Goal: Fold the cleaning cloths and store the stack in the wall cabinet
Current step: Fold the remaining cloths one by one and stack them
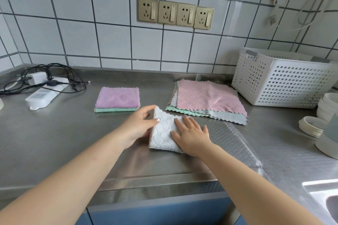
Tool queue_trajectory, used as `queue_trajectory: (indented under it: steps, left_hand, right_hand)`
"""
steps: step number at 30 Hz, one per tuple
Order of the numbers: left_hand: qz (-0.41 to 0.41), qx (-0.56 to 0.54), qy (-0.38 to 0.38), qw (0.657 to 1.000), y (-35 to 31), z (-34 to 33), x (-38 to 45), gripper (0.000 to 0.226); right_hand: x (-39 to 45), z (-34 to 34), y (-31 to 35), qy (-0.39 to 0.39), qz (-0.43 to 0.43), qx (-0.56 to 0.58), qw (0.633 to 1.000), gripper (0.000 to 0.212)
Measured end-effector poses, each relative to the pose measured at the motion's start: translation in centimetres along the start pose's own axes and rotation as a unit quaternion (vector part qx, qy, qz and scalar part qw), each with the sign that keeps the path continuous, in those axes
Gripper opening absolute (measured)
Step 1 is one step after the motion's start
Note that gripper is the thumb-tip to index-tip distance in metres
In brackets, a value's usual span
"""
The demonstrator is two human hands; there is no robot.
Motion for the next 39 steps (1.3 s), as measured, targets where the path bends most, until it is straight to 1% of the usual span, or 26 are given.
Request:
queue_trajectory:
  steps: [1,2,4,6,9,11,14,16,17,18,21,25,29,32,35,39]
  left_hand:
    - [0.033,-0.028,0.029,0.999,0.1,0.1,-0.2,0.051]
    - [0.059,-0.022,0.060,0.996,0.2,0.1,-0.4,0.051]
    - [0.064,0.079,0.095,0.990,0.7,0.2,-0.6,0.052]
    - [0.024,0.142,0.088,0.986,1.0,0.4,-0.6,0.060]
    - [-0.046,0.160,0.084,0.982,0.7,0.5,-0.6,0.064]
    - [-0.081,0.142,0.089,0.983,0.3,1.2,-0.4,0.063]
    - [-0.097,0.087,0.076,0.989,-0.7,3.3,0.2,0.064]
    - [-0.098,0.070,0.057,0.991,-1.5,5.5,1.2,0.062]
    - [-0.098,0.078,0.045,0.991,-1.9,6.5,1.7,0.060]
    - [-0.098,0.096,0.029,0.990,-2.3,7.5,2.3,0.057]
    - [-0.098,0.153,-0.037,0.983,-3.2,10.3,3.9,0.048]
    - [-0.087,0.192,-0.098,0.973,-3.9,14.3,7.0,0.045]
    - [-0.056,0.216,-0.106,0.969,-3.7,17.0,9.7,0.047]
    - [-0.033,0.226,-0.102,0.968,-3.0,18.4,10.9,0.047]
    - [-0.017,0.211,-0.099,0.972,-2.4,19.1,11.5,0.047]
    - [-0.012,0.188,-0.094,0.978,-1.9,19.5,11.7,0.047]
  right_hand:
    - [0.0,0.0,0.0,-0.001,0.000,-0.001,1.000,0.060]
    - [0.0,0.0,0.0,-0.003,0.000,-0.002,1.000,0.060]
    - [0.0,-0.1,0.0,-0.006,-0.003,0.000,1.000,0.060]
    - [-0.2,0.0,0.1,-0.024,-0.011,0.010,1.000,0.061]
    - [-1.1,0.4,-0.1,-0.101,-0.030,0.063,0.993,0.065]
    - [-1.5,0.8,-0.3,-0.135,-0.030,0.154,0.978,0.067]
    - [-0.6,1.7,0.4,-0.150,-0.018,0.336,0.930,0.069]
    - [0.8,2.5,1.6,-0.120,-0.024,0.433,0.893,0.065]
    - [1.7,3.0,2.3,-0.099,-0.027,0.463,0.880,0.060]
    - [2.6,3.5,3.1,-0.085,-0.027,0.475,0.875,0.054]
    - [5.6,5.0,5.3,-0.077,-0.021,0.466,0.881,0.043]
    - [10.3,6.6,8.7,-0.088,-0.003,0.441,0.893,0.043]
    - [13.6,7.1,10.6,-0.070,0.007,0.417,0.906,0.044]
    - [15.4,6.3,11.4,-0.052,0.006,0.397,0.916,0.044]
    - [16.2,5.4,11.8,-0.034,0.003,0.392,0.920,0.044]
    - [16.8,4.7,11.8,-0.033,0.005,0.380,0.924,0.043]
Point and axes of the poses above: each hand's wrist, its own x-axis towards the middle knuckle, its own z-axis out of the back of the hand, y = z × x, the point moved 2 cm from there along x, towards the middle knuckle, and after that the axes turned 10 degrees about -x, right-handed, at the moved point
